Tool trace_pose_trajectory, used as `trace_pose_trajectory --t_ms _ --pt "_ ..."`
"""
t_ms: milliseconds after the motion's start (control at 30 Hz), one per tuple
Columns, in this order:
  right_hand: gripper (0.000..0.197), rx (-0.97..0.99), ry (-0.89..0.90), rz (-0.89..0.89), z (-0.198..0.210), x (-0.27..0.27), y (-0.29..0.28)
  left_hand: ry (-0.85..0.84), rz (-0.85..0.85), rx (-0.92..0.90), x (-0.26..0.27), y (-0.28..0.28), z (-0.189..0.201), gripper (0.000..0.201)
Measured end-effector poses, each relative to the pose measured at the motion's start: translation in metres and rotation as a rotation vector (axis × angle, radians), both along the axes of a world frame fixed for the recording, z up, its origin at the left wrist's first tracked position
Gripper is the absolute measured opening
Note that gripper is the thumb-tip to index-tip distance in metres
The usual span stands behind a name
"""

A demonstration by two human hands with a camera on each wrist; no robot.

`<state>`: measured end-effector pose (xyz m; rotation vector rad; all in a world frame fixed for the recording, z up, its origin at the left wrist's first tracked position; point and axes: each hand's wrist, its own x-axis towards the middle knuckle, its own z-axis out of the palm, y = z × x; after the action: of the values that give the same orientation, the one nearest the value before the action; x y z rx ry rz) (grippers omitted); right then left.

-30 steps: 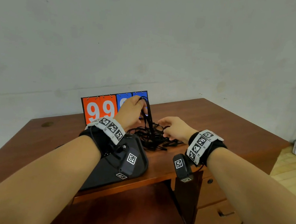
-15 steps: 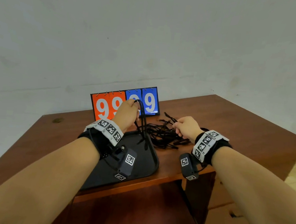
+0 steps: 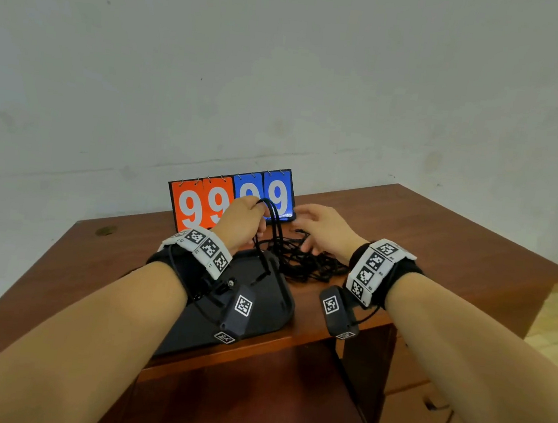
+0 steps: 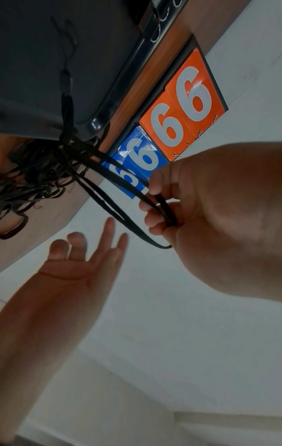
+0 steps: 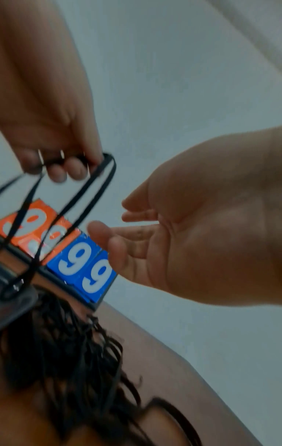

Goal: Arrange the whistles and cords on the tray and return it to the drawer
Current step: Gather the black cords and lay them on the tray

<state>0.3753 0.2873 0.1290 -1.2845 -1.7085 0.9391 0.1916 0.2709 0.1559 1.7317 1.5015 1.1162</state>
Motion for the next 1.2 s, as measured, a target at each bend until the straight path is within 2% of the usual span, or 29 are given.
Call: trace_pose_trajectory --t_ms 67,200,367,567,733,933,1033,1100,1200 --pt "0.047 -0.026 0.048 0.105 0.014 -0.014 -0.013 0.028 -0.007 0.021 0.002 -0.006 0.003 0.026" --pt "0.046 0.011 -0.028 0.164 0.029 -0.035 -0.032 0.078 -0.040 0.038 0.000 -0.020 0.010 0.025" --pt "0.024 0.100 -0.116 0.070 0.039 -0.042 -0.043 0.236 -0.102 0.075 -0.019 -0.038 0.015 0.026" --pt "0.019 0.057 -0.054 -0.058 0.048 -0.043 -0.058 0.289 -0.076 -0.040 -0.071 -0.053 0.003 0.024" --pt "0.025 -0.009 -0.023 -0.111 0.049 -0.053 -0.067 0.294 -0.045 -0.131 -0.120 -0.069 -0.008 0.021" --pt "0.020 -0.031 -0.140 -0.153 0.036 -0.078 -0.065 0.238 -0.011 -0.215 -0.159 -0.088 -0.011 0.017" --pt "0.016 -0.062 -0.236 -0.127 0.025 -0.092 -0.063 0.305 0.001 -0.183 -0.169 -0.098 -0.008 0.023" --pt "0.022 -0.035 -0.353 -0.095 0.020 -0.103 -0.065 0.349 -0.007 -0.160 -0.174 -0.104 -0.006 0.028" --pt "0.048 0.012 -0.490 -0.037 0.019 -0.124 -0.070 0.343 -0.016 -0.163 -0.180 -0.109 -0.004 0.029"
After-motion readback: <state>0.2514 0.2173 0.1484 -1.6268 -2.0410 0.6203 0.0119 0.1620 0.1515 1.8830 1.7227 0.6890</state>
